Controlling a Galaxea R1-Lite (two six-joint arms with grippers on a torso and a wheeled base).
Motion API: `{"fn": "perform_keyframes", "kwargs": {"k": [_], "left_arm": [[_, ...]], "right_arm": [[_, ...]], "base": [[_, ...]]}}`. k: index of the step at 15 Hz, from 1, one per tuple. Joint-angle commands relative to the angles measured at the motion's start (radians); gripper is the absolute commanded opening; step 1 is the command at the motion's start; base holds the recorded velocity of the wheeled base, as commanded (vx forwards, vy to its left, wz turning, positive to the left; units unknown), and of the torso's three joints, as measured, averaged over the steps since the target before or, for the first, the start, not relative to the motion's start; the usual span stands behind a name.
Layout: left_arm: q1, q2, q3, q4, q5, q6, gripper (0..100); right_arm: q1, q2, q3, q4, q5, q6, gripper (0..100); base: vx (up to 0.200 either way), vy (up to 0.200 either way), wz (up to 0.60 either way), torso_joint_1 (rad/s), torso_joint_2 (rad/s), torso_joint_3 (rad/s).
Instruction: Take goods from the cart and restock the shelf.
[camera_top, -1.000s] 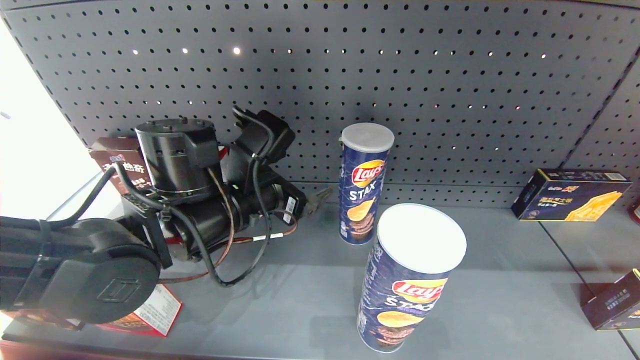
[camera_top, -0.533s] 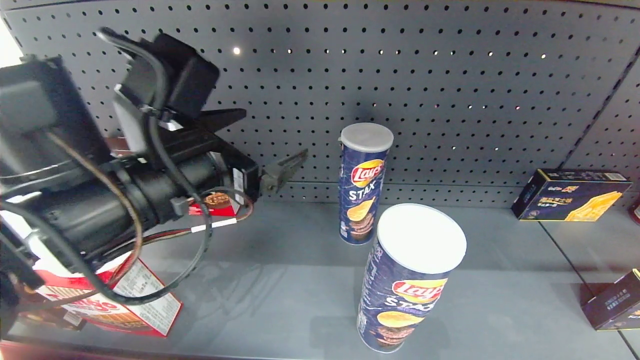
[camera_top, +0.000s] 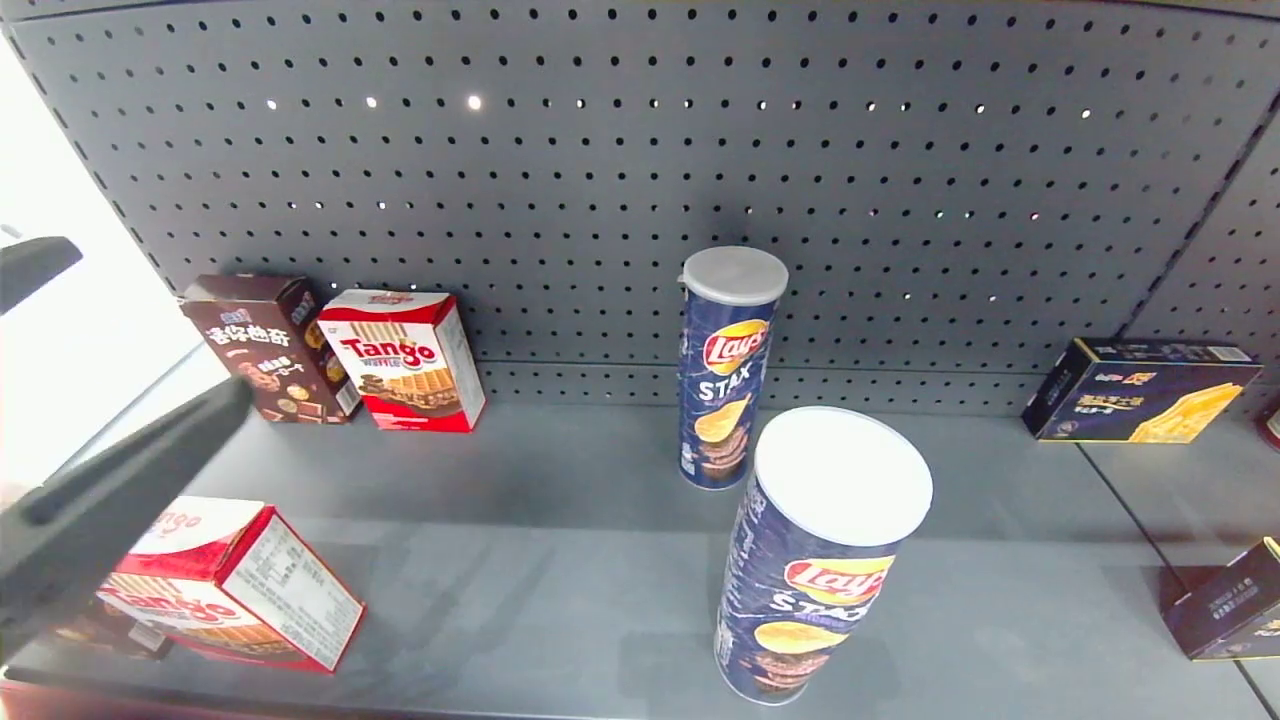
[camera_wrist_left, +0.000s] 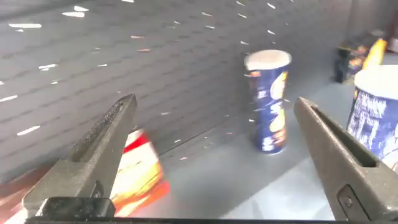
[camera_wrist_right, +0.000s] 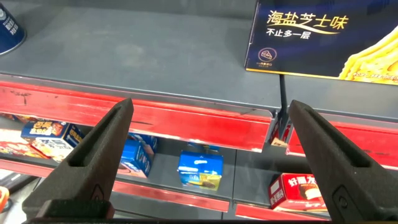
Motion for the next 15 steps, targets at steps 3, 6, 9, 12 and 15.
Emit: {"fn": "perform_keyframes", "kwargs": {"k": [3,6,9,12,15], "left_arm": [[0.492,-0.628,0.427,-0.010,-0.025,-0.122,100],[0.641,-0.761,0.458,0.138,-0.124,-0.223,100],[0.557,-0.804,0.458,0.328,-0.204,-0.221,100],[0.565,-0.847,0.458,0.530,-0.207,-0.185,100],[0.565,-0.847,0.458,0.632,-0.207,-0.192,100]], "right_arm": [[0.000,0.002,0.000,0.000,0.000,0.000,100],[0.000,0.002,0.000,0.000,0.000,0.000,100],[0.001,0.002,0.000,0.000,0.000,0.000,100],[0.000,0.002,0.000,0.000,0.000,0.002,100],[0.000,0.002,0.000,0.000,0.000,0.002,100]], "base": [[0.000,0.000,0.00,0.000,0.00,0.000],[0.000,0.000,0.00,0.000,0.00,0.000],[0.000,0.000,0.00,0.000,0.00,0.000],[0.000,0.000,0.00,0.000,0.00,0.000],[0.000,0.000,0.00,0.000,0.00,0.000]]}}
